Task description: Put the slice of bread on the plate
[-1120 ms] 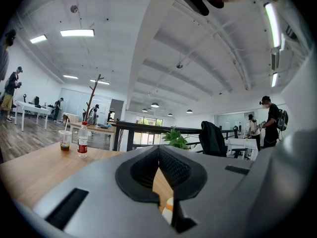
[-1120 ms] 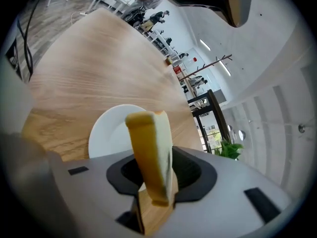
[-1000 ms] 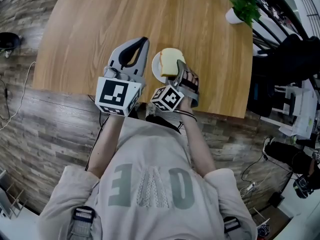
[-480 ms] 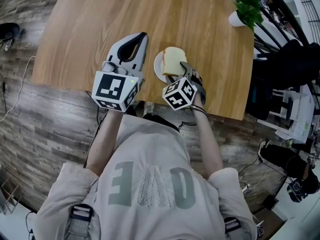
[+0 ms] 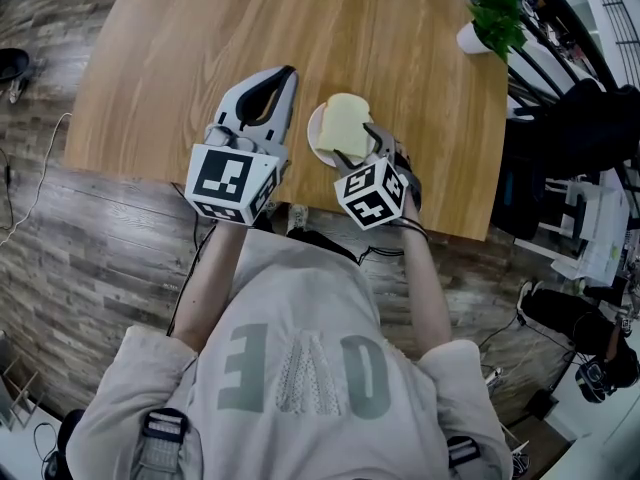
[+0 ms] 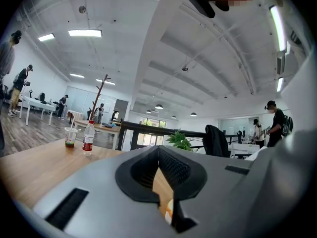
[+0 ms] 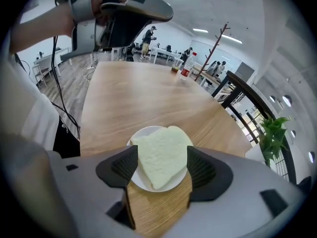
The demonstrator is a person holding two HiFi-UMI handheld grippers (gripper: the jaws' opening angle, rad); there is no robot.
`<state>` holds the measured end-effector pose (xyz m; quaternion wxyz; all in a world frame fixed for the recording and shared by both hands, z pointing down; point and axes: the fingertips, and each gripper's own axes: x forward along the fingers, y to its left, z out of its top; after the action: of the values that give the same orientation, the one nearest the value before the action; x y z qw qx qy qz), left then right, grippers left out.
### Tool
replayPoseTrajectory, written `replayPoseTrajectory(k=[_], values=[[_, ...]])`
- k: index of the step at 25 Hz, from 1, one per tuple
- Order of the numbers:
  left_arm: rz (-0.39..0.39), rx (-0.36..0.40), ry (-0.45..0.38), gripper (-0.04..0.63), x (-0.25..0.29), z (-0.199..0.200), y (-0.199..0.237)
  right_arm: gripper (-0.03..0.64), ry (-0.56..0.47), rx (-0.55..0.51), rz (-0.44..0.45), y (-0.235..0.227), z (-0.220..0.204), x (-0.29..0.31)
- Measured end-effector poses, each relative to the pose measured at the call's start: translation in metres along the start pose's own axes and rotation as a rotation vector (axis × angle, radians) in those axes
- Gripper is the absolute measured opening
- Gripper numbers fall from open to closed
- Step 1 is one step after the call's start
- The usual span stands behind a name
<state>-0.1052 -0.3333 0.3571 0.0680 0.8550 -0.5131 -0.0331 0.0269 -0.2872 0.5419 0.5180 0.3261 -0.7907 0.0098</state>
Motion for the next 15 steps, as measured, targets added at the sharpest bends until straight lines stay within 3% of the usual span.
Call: replayPoseTrajectory(k=[5,10,13,15], values=[[-0.014,0.016,-0.009,0.009,0.001,0.005,-0.007,0.290,-0.122,0.069,-0.067,-0.032,0.032,-0.032],[-0.018,0.070,-0.046,0.009,-0.001,0.025,-0.013,0.288,-0.472,0.416,-0.179,-0.078,0.084,-0.102],[-0.014,0.127,-0.088,0.009,0.000,0.047,-0.015,0.287,-0.662,0.629,-0.148,-0.094,0.099,-0.136],[-0.014,0.150,-0.116,0.009,0.000,0.063,-0.019,0.285,-0.761,0.712,-0.137,-0.101,0.104,-0.153]])
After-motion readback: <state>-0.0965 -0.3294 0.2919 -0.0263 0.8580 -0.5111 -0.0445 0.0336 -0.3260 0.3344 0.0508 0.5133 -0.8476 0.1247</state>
